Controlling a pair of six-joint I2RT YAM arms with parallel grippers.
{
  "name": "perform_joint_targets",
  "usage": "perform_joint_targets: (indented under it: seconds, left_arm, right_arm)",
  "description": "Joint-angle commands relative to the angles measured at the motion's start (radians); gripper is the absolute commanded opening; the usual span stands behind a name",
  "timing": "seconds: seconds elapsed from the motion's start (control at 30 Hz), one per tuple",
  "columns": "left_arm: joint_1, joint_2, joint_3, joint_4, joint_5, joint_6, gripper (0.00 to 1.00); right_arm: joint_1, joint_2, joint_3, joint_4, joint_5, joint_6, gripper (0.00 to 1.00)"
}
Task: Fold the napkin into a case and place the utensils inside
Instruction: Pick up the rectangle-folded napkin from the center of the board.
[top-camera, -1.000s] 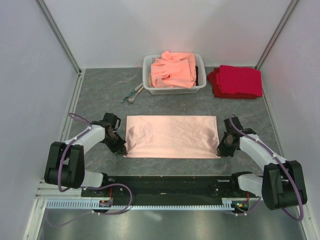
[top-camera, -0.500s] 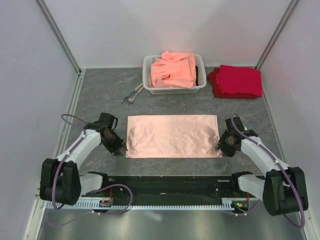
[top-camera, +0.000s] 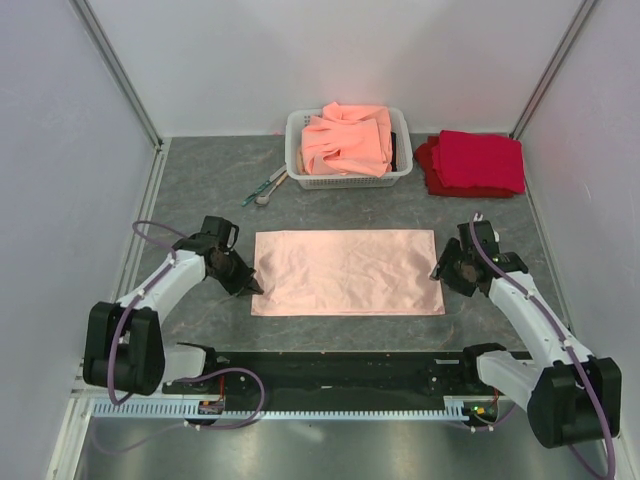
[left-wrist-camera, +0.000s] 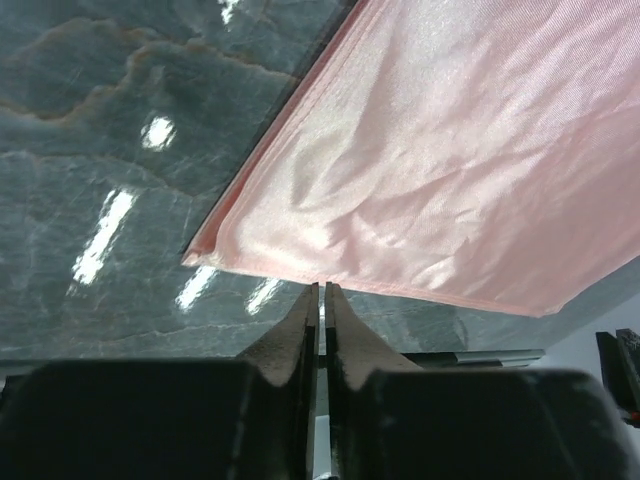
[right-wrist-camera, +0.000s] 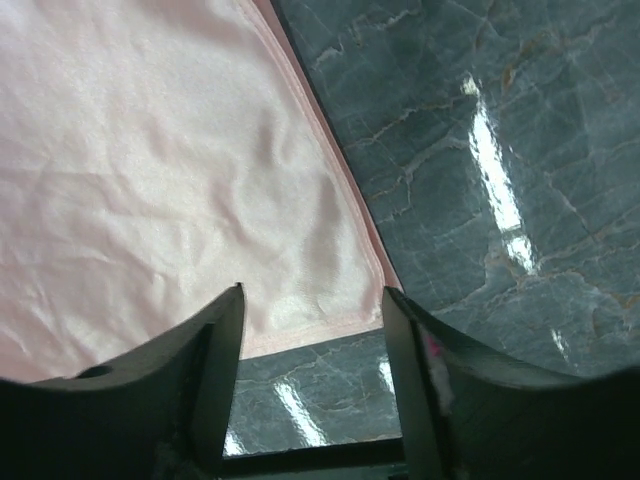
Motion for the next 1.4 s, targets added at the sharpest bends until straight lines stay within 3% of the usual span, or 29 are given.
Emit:
perform_joint_targets:
  seconds: [0.0, 0.1, 0.17, 0.27, 0.37, 0.6, 0.8, 1.07, 1.37]
  left_arm:
    - [-0.003, 0.075, 0.005, 0.099, 0.018, 0.047, 0.06]
    - [-0.003, 0.088, -0.007, 0.124, 0.026, 0.087, 0.02]
    - [-0.003, 0.027, -0.022, 0.218, 0.067, 0.122, 0.02]
    - [-0.003, -0.015, -0.044, 0.399, 0.148, 0.11, 0.11]
    - [-0.003, 0.098, 0.008, 0.49, 0.205, 0.079, 0.13]
    - [0.009, 0.382, 0.275, 0.472, 0.191, 0.112, 0.05]
    - [0.043, 0.493, 0.359, 0.46, 0.145, 0.113, 0.03]
    - [0.092, 0.615, 0.382, 0.446, 0.11, 0.121, 0.02]
    - [0.113, 0.602, 0.389, 0.423, 0.063, 0.164, 0.02]
  right_arm:
    - [-0.005, 0.047, 0.032, 0.074, -0.031, -0.029, 0.57]
    - [-0.005, 0.067, -0.007, 0.118, -0.08, -0.041, 0.45]
    - [-0.005, 0.064, -0.038, 0.168, -0.115, -0.099, 0.45]
    - [-0.005, 0.09, -0.023, 0.269, -0.125, -0.135, 0.48]
    - [-0.005, 0.181, 0.038, 0.353, -0.12, -0.149, 0.5]
    - [-0.005, 0.429, 0.233, 0.419, -0.074, -0.182, 0.47]
    - [-0.008, 0.575, 0.358, 0.438, -0.014, -0.21, 0.39]
    - [-0.029, 0.713, 0.39, 0.482, 0.001, -0.236, 0.36]
    - [-0.032, 0.732, 0.379, 0.519, 0.063, -0.277, 0.35]
